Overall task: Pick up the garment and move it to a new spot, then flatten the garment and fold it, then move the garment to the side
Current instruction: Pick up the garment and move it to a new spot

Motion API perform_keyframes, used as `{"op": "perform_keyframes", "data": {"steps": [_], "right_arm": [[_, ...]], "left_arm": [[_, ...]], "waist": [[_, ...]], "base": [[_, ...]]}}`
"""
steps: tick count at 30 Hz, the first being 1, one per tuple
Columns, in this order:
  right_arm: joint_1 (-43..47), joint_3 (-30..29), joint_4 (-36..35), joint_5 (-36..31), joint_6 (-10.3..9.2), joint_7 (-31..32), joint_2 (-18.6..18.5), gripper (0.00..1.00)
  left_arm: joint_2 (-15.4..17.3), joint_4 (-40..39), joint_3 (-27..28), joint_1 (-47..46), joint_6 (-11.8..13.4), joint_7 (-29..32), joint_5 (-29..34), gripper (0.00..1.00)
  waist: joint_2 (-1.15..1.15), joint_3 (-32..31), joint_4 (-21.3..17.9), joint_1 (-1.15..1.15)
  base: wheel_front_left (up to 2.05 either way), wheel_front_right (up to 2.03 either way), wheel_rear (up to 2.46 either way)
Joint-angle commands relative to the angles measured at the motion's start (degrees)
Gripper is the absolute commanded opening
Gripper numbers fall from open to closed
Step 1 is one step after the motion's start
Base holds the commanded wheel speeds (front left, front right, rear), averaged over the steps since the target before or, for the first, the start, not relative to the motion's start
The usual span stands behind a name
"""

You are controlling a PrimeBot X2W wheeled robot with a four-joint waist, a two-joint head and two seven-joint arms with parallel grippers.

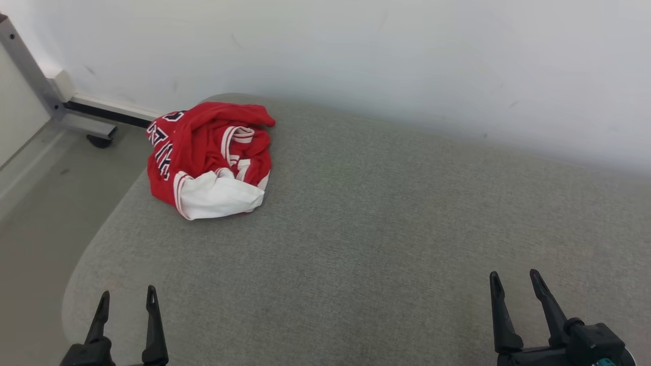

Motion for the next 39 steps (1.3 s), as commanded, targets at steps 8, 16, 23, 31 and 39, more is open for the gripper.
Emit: {"op": "perform_keyframes", "data": {"steps": [8,16,23,31,39], "right_arm": [[-0.12,0.48,0.1,0.17,-0.12,0.15,0.0,1.0],[-0.1,0.96,0.37,0.08,-0.12,0.24,0.0,1.0],[-0.84,1.14,0.1,-0.46,-0.12,0.45,-0.01,1.0],[-2.21,-0.22,-1.53,-2.09,-0.12,1.3,-0.01,1.0],[-4.77,-2.14,-4.9,-4.06,-0.12,2.23,-0.05,1.0]], "left_arm": [[0.61,0.08,0.46,1.15,0.89,-0.56,-0.6,1.0],[0.72,-0.17,0.73,1.79,1.94,-1.01,-0.69,1.0],[0.61,-0.69,1.06,0.51,2.95,-1.47,-1.03,1.0],[2.99,0.3,2.07,-7.22,1.36,-1.19,-3.06,1.0],[7.39,2.32,4.77,-20.58,-0.42,0.53,-5.93,1.0]], "waist": [[0.0,-0.12,5.59,-0.01],[0.0,-0.44,5.84,-0.01],[0.0,0.43,4.12,-0.01],[0.0,3.66,0.38,-0.01],[0.0,10.07,-6.72,-0.01]], "base": [[0.0,0.0,0.0],[0.0,0.0,0.0],[0.0,0.0,0.0],[0.0,0.0,0.0],[0.0,0.0,0.0]]}}
